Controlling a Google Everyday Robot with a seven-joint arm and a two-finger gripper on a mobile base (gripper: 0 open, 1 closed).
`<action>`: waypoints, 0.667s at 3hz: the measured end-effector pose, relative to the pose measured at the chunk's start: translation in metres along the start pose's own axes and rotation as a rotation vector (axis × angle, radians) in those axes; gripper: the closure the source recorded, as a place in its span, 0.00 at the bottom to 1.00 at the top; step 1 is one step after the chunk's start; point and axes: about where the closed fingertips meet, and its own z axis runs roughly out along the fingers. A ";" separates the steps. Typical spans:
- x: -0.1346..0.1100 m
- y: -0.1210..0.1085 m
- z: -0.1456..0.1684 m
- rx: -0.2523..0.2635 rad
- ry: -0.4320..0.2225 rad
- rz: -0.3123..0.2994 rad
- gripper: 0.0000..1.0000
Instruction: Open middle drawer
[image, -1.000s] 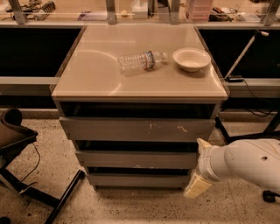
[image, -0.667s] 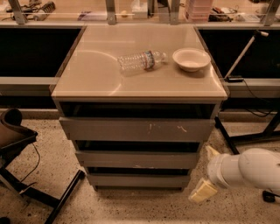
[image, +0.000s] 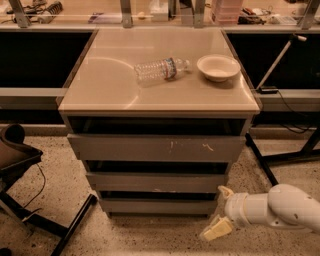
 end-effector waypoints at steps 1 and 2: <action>0.019 0.014 0.029 -0.059 -0.021 0.048 0.00; 0.019 0.014 0.029 -0.059 -0.021 0.048 0.00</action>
Offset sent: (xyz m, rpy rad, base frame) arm -0.0101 0.0122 -0.0318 0.0564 0.0524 0.0043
